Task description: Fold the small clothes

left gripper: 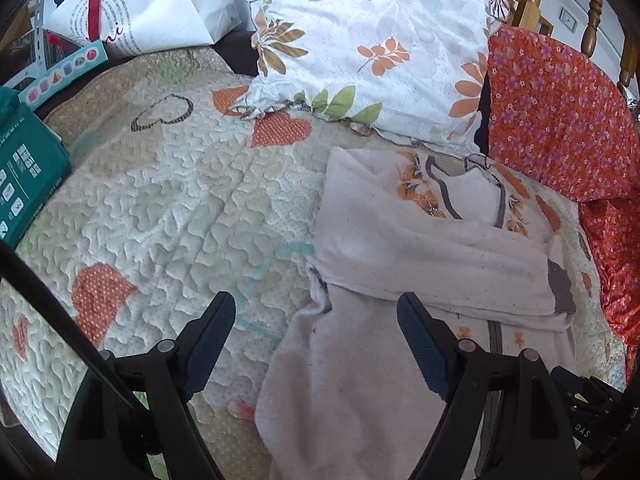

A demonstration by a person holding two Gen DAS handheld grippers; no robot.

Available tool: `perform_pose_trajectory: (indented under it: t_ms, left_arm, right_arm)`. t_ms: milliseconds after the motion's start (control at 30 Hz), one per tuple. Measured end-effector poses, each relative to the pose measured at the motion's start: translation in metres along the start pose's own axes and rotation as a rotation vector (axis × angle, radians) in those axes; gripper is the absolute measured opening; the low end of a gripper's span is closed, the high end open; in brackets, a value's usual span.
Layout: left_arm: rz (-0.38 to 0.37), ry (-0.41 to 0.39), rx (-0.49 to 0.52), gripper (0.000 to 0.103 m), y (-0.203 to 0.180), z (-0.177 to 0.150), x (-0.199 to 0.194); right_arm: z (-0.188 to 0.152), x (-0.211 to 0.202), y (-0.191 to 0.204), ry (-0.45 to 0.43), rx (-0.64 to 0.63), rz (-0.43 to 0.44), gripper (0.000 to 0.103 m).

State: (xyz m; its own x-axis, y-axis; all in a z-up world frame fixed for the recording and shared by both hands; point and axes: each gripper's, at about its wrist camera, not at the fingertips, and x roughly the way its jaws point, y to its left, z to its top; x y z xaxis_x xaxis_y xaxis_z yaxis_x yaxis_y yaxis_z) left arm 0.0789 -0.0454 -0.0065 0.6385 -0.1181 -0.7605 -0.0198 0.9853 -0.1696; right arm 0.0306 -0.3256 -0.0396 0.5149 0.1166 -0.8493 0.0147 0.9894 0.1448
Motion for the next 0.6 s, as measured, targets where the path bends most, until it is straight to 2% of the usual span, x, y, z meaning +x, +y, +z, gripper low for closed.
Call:
perform_pose_trajectory:
  t_ms: [167,333,433,467,600]
  left_arm:
    - [0.009,0.014,-0.013,0.082,0.010,0.009,0.005]
    - [0.053,0.012,-0.078,0.082,0.035,0.029,0.009]
    - [0.048,0.021,-0.155,0.082,0.057,0.038,0.010]
    - [0.048,0.021,-0.169,0.082,0.061,0.039,0.009]
    - [0.061,0.028,-0.245,0.082,0.083,0.043,0.010]
  right_arm:
    - [-0.005,0.005,0.005,-0.018,-0.043,-0.033,0.048]
    - [0.004,-0.017,0.019,-0.114,-0.097,0.017,0.048]
    - [0.043,-0.027,0.035,-0.160,-0.122,0.068,0.048]
    - [0.066,-0.023,0.042,-0.164,-0.118,0.097,0.048]
    - [0.128,0.012,0.071,-0.125,-0.091,0.208,0.048]
